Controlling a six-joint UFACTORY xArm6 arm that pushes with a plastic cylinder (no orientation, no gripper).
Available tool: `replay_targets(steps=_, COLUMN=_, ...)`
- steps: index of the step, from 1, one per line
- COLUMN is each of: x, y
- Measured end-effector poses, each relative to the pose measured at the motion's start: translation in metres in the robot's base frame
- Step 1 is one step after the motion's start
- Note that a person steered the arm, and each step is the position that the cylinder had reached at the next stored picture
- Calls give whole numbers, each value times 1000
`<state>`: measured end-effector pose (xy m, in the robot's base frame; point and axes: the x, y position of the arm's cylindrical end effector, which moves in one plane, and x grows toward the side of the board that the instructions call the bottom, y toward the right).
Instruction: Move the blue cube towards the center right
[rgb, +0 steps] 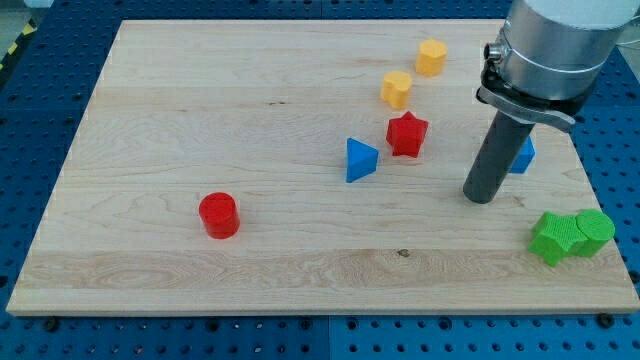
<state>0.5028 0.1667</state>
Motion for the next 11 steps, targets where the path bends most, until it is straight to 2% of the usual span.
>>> replay_targets(steps=2, x=-38, y=-16)
replay_targets(steps=4, x=-34, y=-25)
replay_targets(steps=6, x=-13, y=-10)
replay_targets(steps=9, x=-26, y=30)
replay_targets(steps=11, x=-53, y=41)
